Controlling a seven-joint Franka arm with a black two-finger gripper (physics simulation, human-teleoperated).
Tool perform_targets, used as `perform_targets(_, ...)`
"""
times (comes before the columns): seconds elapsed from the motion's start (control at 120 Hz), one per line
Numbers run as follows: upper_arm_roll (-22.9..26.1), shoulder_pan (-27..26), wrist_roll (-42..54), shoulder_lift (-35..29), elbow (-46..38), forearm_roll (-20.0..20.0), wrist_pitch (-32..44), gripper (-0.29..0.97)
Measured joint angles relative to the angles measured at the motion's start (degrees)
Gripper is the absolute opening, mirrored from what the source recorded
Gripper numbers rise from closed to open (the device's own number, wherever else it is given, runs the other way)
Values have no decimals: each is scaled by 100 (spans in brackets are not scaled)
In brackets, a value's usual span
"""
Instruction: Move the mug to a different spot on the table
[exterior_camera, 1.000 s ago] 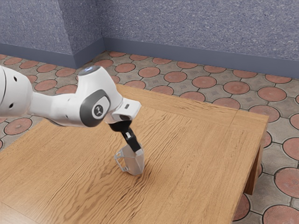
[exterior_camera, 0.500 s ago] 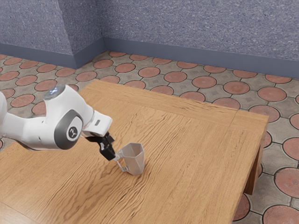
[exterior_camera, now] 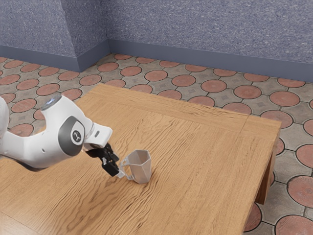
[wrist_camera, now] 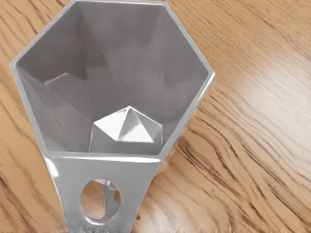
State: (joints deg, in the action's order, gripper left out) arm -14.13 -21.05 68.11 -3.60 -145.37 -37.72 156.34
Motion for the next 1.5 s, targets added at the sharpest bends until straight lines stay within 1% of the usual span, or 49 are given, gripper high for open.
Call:
perform_targets(0.3,-7,6,787,250,194,-105,-54,57)
perform_targets(0.417,-8,11,1003,335,232,-419,-21,58)
perform_targets(0.592,-11,18,1230,435,301,-1036,14,59)
perform_targets(0.675,-11,29,1294,502,352,-1211,25,59)
perform_targets(0.75,-11,43,1344,555,363,-1304,58,56)
perform_targets(0.933,-3,81,1435,592,360,-1393,154,42)
perform_targets(1.05,13,88,1480,610,375,-1403,195,37)
perform_targets(1.225,46,63,1530,669,405,-1417,240,33)
perform_targets(1.5,134,100,1581,734,501,-1464,286,31)
